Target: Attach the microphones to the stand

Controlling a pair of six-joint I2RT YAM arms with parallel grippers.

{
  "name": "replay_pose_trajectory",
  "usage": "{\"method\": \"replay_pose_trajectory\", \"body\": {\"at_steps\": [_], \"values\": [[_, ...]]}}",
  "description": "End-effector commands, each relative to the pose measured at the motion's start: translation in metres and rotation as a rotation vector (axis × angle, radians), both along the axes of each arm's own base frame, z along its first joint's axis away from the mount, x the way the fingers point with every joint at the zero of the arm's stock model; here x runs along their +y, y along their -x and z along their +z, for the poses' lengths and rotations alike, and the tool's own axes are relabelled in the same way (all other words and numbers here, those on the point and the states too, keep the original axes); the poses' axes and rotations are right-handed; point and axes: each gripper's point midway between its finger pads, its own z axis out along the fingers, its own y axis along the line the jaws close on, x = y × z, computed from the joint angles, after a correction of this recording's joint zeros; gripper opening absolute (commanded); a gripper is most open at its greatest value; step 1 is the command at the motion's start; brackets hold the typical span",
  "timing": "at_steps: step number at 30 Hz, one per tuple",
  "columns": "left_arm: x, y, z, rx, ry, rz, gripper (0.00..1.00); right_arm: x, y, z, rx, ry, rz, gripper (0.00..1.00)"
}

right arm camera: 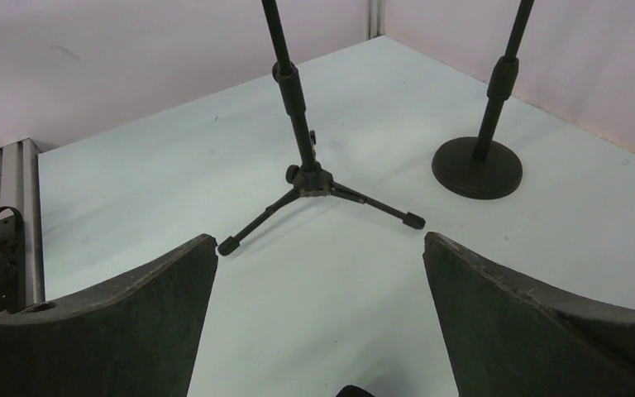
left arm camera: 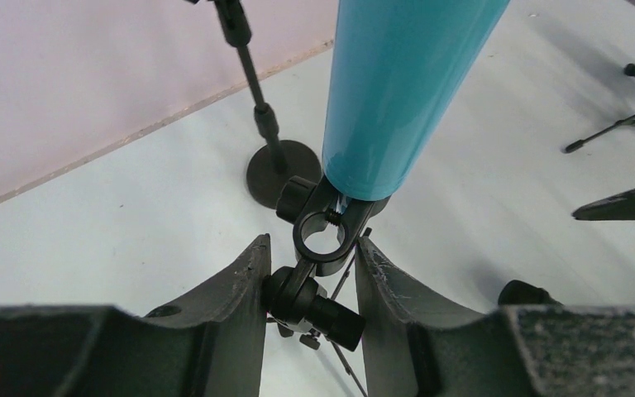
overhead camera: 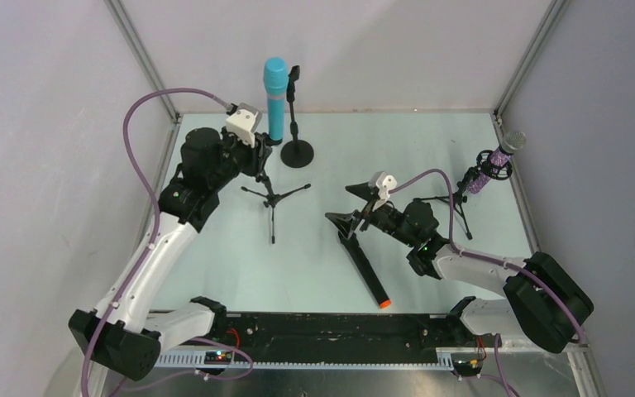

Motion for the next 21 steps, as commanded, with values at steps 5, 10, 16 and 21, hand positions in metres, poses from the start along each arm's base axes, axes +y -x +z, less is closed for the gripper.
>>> {"method": "replay_pose_trajectory", "body": {"at_steps": [5, 10, 16, 21], "values": [[0.029, -0.023, 0.049, -0.168, -0.001, 0.070, 0.00, -0.004, 0.000, 0.007, -0.017, -0.001, -0.023, 1.00], [0.045, -0.032, 0.045, -0.164, -0.024, 0.109, 0.00, -0.008, -0.001, 0.007, -0.019, 0.011, -0.041, 0.99], [0.066, -0.042, 0.045, -0.161, -0.028, 0.142, 0.00, -0.009, -0.001, 0.006, -0.018, 0.015, -0.043, 1.00], [0.082, -0.052, 0.049, -0.165, -0.040, 0.180, 0.00, -0.010, -0.002, 0.005, -0.020, 0.023, -0.048, 0.99]]}}
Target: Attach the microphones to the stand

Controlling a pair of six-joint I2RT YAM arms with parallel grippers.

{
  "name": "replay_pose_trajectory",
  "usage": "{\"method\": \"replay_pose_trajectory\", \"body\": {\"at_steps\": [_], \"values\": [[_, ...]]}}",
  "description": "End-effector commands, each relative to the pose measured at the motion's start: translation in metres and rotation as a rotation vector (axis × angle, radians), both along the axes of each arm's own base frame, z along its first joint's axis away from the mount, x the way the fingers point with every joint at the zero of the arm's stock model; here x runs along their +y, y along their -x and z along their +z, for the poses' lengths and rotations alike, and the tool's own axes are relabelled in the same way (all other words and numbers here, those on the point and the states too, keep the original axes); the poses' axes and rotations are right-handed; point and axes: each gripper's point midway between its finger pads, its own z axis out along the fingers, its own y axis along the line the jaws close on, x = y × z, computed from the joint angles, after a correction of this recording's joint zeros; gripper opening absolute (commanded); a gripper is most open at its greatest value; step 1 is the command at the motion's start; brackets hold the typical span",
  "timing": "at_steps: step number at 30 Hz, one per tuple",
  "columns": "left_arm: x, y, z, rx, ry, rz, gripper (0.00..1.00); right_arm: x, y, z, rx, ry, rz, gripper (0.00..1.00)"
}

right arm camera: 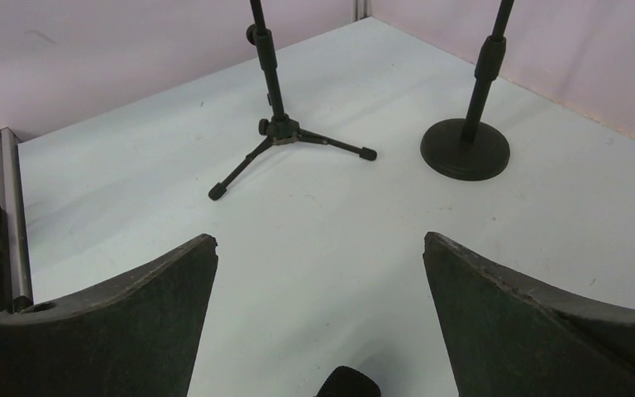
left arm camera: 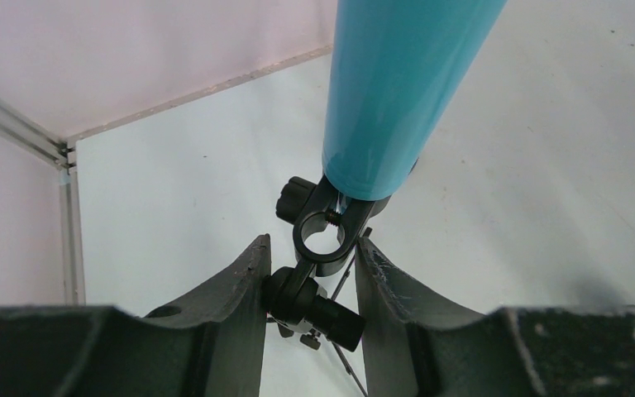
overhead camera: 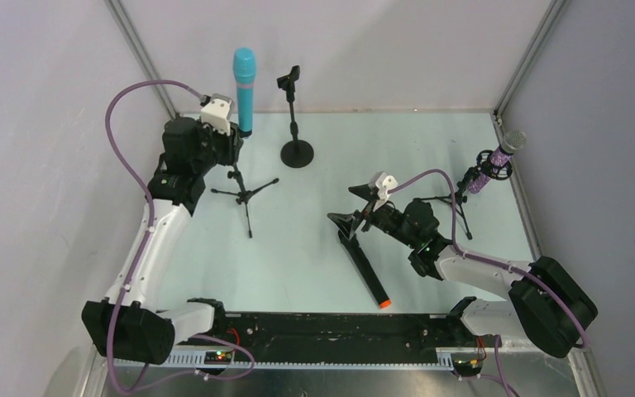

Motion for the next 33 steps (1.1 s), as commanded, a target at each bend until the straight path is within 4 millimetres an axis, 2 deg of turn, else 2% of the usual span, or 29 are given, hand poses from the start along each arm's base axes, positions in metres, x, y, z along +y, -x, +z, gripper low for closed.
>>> {"method": "replay_pose_trajectory", "body": {"at_steps": [1, 6, 15, 24, 28, 30, 32, 33], "values": [[0.009, -0.013, 0.073, -0.218, -0.006, -0.001, 0.00, -0.004, 0.000, 0.012, -0.041, -0.013, -0.015, 0.99], [0.017, -0.026, 0.069, -0.201, -0.013, 0.017, 0.00, -0.004, 0.000, 0.010, -0.033, -0.005, -0.018, 1.00], [0.032, -0.056, 0.049, -0.130, 0.019, 0.035, 0.00, -0.002, 0.001, 0.008, -0.026, -0.007, -0.010, 1.00], [0.036, -0.063, 0.028, -0.092, -0.012, 0.042, 0.00, -0.002, 0.000, 0.001, -0.008, 0.004, -0.010, 0.99], [0.039, -0.062, 0.025, -0.089, -0.019, 0.056, 0.00, -0.001, -0.001, 0.001, -0.009, 0.004, -0.008, 0.99], [0.041, -0.061, 0.026, -0.095, -0.024, 0.066, 0.05, -0.001, -0.002, 0.000, -0.011, 0.004, -0.008, 0.99], [0.042, -0.059, 0.027, -0.100, -0.025, 0.072, 0.17, 0.000, -0.002, 0.001, -0.014, -0.002, -0.008, 0.99], [0.042, -0.059, 0.027, -0.101, -0.026, 0.073, 0.28, 0.000, -0.002, 0.000, -0.011, 0.000, -0.009, 0.99]]}}
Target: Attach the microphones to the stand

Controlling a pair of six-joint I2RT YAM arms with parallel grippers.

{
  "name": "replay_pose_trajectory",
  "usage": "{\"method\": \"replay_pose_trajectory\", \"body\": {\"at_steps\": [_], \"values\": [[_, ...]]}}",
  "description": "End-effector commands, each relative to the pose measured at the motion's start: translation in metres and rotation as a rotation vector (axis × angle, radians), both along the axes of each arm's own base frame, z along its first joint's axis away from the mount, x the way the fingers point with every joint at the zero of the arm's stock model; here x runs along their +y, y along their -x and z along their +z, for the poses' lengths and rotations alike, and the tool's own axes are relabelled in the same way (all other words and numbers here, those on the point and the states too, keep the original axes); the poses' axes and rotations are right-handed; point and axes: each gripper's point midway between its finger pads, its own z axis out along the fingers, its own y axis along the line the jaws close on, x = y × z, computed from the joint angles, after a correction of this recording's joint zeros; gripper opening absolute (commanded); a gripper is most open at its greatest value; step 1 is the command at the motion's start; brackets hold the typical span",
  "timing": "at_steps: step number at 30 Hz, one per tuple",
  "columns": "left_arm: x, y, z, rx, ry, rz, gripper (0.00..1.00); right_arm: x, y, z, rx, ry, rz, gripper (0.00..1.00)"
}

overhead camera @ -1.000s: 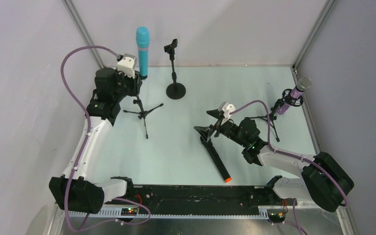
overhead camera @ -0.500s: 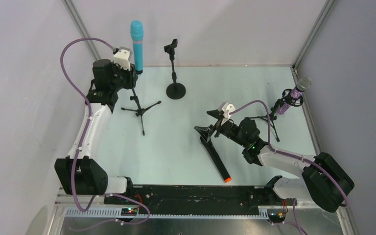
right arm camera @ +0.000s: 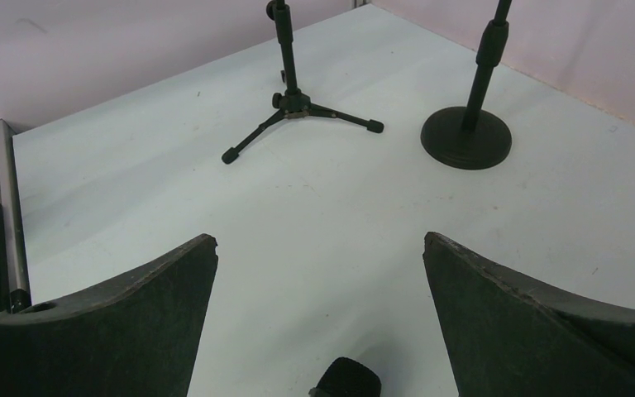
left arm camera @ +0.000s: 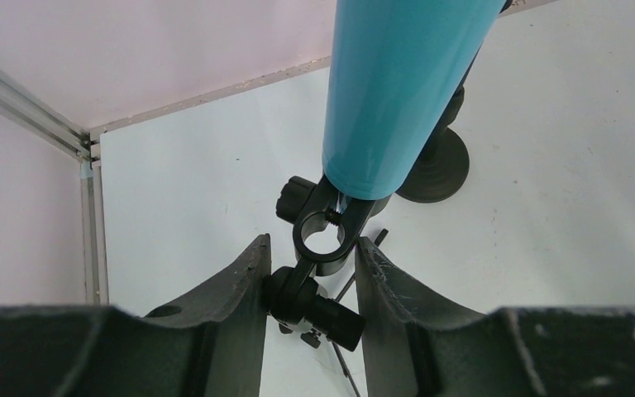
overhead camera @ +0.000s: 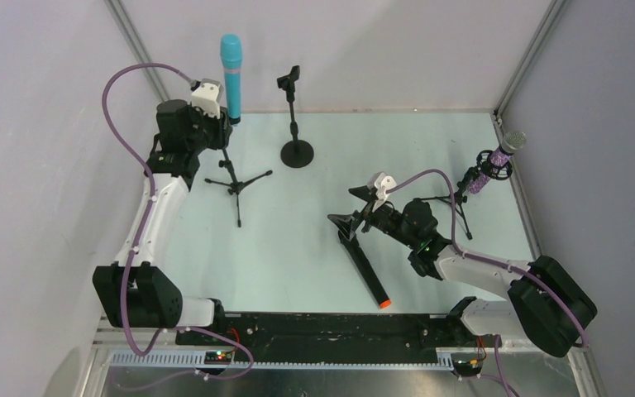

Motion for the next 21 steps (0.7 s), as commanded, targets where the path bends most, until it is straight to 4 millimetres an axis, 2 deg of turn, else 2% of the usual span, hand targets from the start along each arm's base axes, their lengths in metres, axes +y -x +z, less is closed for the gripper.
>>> {"method": "replay_pose_trajectory", "body": {"at_steps": [1, 2, 6, 17, 21], "values": [[0.005, -0.005, 0.036, -0.132, -0.029, 0.012, 0.33, 0.001, -0.002, 0.007, -0.030, -0.022, -0.004, 0.99], [0.010, -0.004, 0.036, -0.133, -0.030, 0.022, 0.41, 0.001, -0.002, 0.007, -0.028, -0.022, -0.004, 1.00], [0.016, -0.003, 0.036, -0.133, -0.029, 0.034, 0.53, 0.001, -0.002, 0.008, -0.028, -0.027, -0.002, 0.99], [0.019, 0.005, 0.046, -0.158, -0.028, 0.045, 0.64, 0.002, -0.001, 0.008, -0.034, -0.022, 0.004, 0.99], [0.019, 0.008, 0.050, -0.169, -0.024, 0.044, 0.75, 0.002, 0.000, 0.009, -0.034, -0.024, 0.005, 0.99]]}}
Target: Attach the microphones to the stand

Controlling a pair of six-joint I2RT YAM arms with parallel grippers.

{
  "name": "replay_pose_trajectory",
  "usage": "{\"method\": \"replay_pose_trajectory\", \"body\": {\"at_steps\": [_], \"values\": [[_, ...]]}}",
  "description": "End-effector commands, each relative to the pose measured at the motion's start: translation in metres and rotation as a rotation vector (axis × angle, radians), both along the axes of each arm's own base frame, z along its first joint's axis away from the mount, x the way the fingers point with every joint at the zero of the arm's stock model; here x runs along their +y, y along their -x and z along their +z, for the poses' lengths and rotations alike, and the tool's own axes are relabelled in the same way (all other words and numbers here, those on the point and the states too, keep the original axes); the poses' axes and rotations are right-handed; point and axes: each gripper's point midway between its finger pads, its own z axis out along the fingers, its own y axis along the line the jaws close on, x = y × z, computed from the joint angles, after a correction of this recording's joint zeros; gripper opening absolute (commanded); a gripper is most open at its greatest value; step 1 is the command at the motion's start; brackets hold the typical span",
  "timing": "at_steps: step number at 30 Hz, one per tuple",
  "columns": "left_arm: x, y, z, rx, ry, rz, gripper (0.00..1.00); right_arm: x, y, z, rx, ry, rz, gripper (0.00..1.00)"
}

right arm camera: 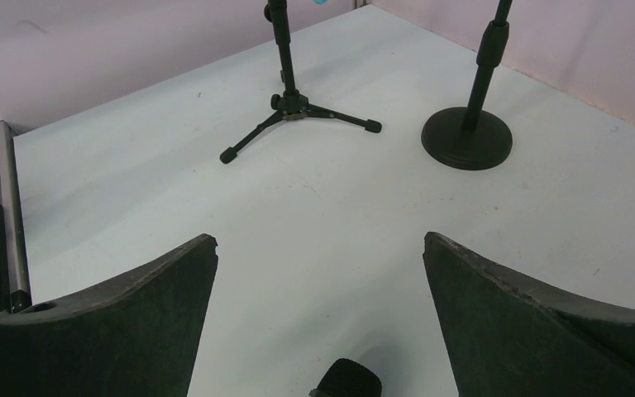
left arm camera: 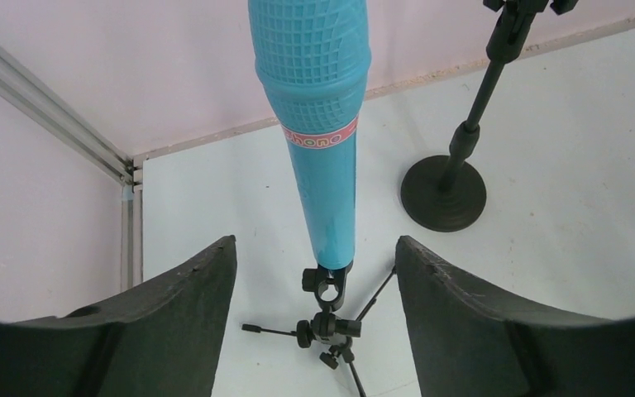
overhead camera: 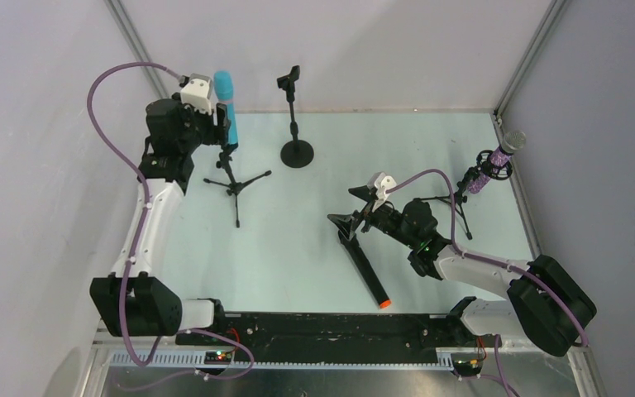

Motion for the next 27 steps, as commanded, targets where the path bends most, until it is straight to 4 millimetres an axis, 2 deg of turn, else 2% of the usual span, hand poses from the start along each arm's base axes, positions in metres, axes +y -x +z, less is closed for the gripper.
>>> {"method": "replay_pose_trajectory", "body": {"at_steps": [1, 10, 18, 24, 27], "values": [[0.004, 0.007, 0.025, -0.081, -0.013, 0.005, 0.77, 0.001, 0.000, 0.011, -0.040, -0.024, 0.004, 0.99], [-0.010, 0.025, 0.048, -0.124, 0.067, -0.042, 0.99, 0.001, 0.000, 0.009, -0.037, -0.022, 0.005, 1.00], [-0.035, 0.049, 0.078, -0.165, 0.190, -0.143, 1.00, 0.001, 0.000, 0.006, -0.018, -0.016, 0.004, 0.99], [-0.054, 0.055, 0.102, -0.161, 0.311, -0.221, 1.00, 0.001, 0.001, 0.003, -0.002, -0.014, 0.007, 1.00], [-0.067, 0.052, 0.110, -0.132, 0.391, -0.266, 1.00, 0.001, 0.001, 0.001, 0.008, -0.010, 0.005, 0.99]]}}
